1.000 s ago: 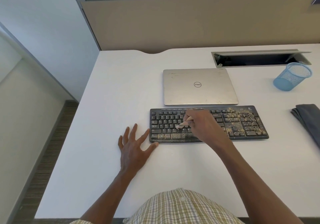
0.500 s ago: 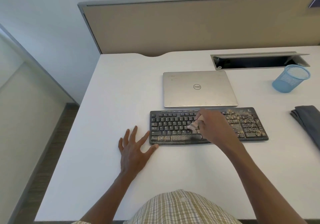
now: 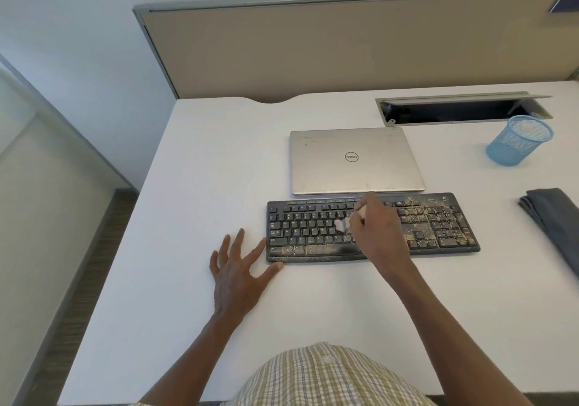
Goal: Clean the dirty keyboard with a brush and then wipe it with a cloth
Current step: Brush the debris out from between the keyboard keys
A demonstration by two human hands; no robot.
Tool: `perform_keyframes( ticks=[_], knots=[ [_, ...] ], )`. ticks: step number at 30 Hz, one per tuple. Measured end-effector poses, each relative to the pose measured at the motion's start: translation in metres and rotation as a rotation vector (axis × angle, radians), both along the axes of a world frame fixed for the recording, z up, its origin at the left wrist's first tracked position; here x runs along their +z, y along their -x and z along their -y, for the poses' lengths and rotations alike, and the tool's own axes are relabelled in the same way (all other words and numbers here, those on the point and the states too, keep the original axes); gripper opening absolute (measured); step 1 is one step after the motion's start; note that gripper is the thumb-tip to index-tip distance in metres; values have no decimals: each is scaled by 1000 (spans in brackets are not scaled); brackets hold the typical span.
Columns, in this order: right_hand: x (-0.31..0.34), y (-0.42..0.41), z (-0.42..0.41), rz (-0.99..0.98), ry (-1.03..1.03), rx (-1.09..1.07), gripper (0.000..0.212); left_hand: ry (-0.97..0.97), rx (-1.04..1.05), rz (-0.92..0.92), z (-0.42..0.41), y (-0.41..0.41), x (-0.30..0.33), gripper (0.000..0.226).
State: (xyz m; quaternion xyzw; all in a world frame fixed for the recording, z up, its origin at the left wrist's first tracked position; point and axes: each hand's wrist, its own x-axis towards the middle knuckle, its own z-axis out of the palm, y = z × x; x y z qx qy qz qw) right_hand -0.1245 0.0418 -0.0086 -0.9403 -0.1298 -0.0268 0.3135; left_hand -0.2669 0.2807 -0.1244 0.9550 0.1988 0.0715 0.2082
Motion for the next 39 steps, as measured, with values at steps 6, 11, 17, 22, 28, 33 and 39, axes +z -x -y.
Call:
perform_keyframes(
  ticks=[6, 11, 17, 22, 28, 33, 39],
  knots=[
    [5, -3, -1, 4, -37, 4, 3, -2, 2, 12, 0, 0, 0, 72],
    [6, -5, -1, -18, 64, 88, 2, -6, 1, -5, 0, -1, 0, 72],
    [4, -8, 4, -28, 51, 38, 1, -5, 0, 17, 0, 0, -1, 73],
    [6, -6, 4, -4, 1, -7, 3, 8, 2, 13, 0, 0, 0, 76],
    [9, -5, 1, -37, 38, -12, 3, 17, 3, 5, 1, 0, 2, 76],
    [9, -5, 0, -76, 98, -14, 3, 27, -6, -16, 0, -1, 2, 75],
    [14, -4, -2, -90, 51, -43, 4, 38, -23, -32, -1, 1, 2, 75]
  ],
)
